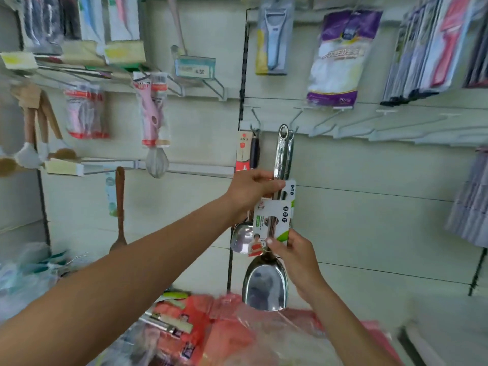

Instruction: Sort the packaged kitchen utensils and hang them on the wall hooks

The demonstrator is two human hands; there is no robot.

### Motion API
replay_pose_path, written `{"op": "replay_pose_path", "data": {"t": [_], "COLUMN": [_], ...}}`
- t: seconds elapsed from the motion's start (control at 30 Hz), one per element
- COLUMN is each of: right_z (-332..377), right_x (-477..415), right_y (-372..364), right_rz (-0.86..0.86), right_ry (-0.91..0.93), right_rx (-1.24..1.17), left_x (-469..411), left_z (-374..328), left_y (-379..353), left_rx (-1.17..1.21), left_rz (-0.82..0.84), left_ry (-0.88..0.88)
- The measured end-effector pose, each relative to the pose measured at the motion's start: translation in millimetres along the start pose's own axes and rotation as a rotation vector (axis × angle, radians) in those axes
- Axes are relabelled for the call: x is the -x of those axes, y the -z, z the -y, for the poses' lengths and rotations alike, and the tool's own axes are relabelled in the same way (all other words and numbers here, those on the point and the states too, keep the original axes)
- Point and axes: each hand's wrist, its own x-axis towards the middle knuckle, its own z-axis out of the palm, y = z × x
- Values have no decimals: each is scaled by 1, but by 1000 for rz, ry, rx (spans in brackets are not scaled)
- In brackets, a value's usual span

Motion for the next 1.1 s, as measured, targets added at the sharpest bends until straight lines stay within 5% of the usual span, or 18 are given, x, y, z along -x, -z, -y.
{"op": "replay_pose_path", "data": {"t": [1.1], "right_z": [-50], "right_x": [-99], "right_y": [37], "right_rz": [-14], "right_ry": [-27], "right_rx": [-74], "left_x": [-120], "left_z": [36], "left_y": [-46], "left_rx": [-6], "left_rz": [-64], "left_ry": [29]}}
